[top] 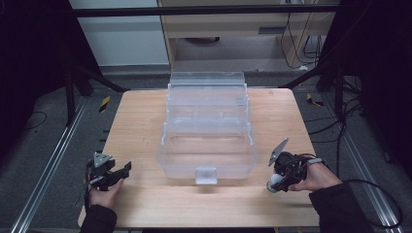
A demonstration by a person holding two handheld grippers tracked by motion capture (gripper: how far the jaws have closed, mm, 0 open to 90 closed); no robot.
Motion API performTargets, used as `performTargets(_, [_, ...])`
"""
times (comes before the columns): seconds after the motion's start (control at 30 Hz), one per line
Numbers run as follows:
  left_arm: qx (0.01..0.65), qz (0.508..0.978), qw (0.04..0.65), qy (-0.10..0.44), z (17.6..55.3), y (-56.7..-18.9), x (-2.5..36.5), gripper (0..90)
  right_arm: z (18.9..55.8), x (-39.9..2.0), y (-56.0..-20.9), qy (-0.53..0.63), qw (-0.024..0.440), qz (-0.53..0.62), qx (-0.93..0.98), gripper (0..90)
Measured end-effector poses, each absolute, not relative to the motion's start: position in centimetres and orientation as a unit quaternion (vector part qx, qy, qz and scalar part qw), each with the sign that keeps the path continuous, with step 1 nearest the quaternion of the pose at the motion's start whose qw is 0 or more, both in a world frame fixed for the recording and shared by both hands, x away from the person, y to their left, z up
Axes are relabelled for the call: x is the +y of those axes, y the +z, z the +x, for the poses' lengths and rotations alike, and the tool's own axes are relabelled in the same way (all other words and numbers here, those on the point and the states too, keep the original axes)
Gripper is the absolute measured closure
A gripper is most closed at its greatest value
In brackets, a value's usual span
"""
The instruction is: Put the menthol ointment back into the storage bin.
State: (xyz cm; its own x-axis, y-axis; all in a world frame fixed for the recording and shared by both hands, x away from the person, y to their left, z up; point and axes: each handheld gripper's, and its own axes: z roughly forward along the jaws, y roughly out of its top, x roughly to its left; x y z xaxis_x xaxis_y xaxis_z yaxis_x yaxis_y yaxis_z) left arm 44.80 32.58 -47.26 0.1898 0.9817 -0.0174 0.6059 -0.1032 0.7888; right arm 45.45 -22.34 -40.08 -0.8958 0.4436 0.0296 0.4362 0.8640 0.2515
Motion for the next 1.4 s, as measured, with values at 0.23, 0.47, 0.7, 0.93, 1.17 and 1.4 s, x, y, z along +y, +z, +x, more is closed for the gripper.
performTargets(0.23, [0.575, 0.690, 0.344, 0.273, 44.9, -47.3, 32.5, 33.9, 46.1, -22.0, -39.2, 0.133, 0.015, 0.236, 0.962, 50.2])
performTargets(0.47, [0.573, 0.691, 0.344, 0.273, 45.0, -47.3, 32.5, 34.0, 46.4, -21.4, -37.7, 0.148, 0.021, 0.241, 0.959, 50.1])
performTargets(0.7, [0.570, 0.694, 0.347, 0.271, 45.5, -47.3, 32.2, 34.1, 46.5, -20.9, -36.5, 0.156, 0.026, 0.246, 0.956, 50.2])
performTargets(0.93, [0.566, 0.698, 0.346, 0.270, 45.7, -47.3, 31.9, 34.1, 46.5, -20.6, -35.7, 0.154, 0.024, 0.242, 0.958, 50.2])
performTargets(1.17, [0.567, 0.696, 0.346, 0.271, 45.7, -47.3, 32.0, 34.1, 46.6, -20.5, -34.1, 0.159, 0.028, 0.253, 0.954, 50.2])
performTargets(1.4, [0.569, 0.695, 0.345, 0.272, 45.7, -47.3, 32.1, 34.2, 46.9, -20.1, -32.8, 0.166, 0.032, 0.249, 0.954, 50.2])
